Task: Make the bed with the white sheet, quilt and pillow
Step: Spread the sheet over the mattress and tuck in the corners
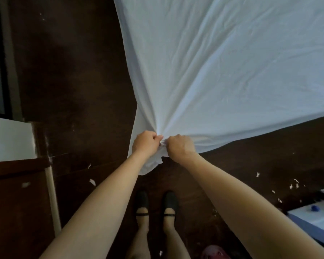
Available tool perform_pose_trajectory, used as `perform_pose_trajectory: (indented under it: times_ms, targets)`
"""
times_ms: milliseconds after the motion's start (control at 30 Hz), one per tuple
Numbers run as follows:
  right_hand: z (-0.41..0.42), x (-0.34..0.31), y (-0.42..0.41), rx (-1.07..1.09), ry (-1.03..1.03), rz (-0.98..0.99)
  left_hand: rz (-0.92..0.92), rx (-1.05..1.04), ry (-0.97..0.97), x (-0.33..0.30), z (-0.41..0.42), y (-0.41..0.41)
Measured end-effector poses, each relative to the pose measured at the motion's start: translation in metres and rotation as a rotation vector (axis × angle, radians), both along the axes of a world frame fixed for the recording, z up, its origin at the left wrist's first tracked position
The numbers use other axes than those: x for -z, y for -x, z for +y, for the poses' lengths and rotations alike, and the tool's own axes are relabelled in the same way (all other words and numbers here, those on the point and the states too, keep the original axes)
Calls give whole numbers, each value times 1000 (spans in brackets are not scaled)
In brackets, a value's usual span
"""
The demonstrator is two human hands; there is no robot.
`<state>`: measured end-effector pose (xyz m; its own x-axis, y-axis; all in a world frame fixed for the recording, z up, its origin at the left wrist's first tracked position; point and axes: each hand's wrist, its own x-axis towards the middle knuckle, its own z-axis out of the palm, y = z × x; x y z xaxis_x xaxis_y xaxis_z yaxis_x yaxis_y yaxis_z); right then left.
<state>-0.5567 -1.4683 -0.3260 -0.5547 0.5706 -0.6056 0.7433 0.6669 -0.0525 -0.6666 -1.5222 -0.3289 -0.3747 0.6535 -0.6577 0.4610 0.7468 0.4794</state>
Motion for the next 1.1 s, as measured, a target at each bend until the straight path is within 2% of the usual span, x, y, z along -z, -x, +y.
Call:
perform_pose_trajectory:
  times_ms: [100, 167, 333, 500, 600, 700, 800, 867, 933, 1100]
  targets:
    - [-9, 7, -10, -28, -24, 84, 2, 5, -31, 1, -6, -1]
    - [-21, 5, -16, -14, 32, 116, 7, 23, -47, 1, -13, -2]
    - [-69, 2, -45, 107, 136, 140, 14, 136, 6, -3, -41, -20]
    - [-84, 12, -70, 287, 247, 258, 83, 115, 44, -6, -61, -33]
    - [-82, 12, -83, 530, 232, 288, 3, 73, 53, -1, -64, -25]
    - [-73, 15, -99, 980, 140, 398, -169, -33, 55, 3, -59, -30]
    - [-60, 18, -108, 1283, 285, 467, -252, -110, 43, 11, -47, -47]
    - [-53, 19, -104, 1355, 341, 533, -217, -130, 48, 14, -36, -56]
    - [-46, 20, -95, 1367, 349, 563, -104, -134, 27, 17, -27, -56]
    - [-19, 26, -72, 1466, 370, 635, 85, -164, -85, 17, -24, -25]
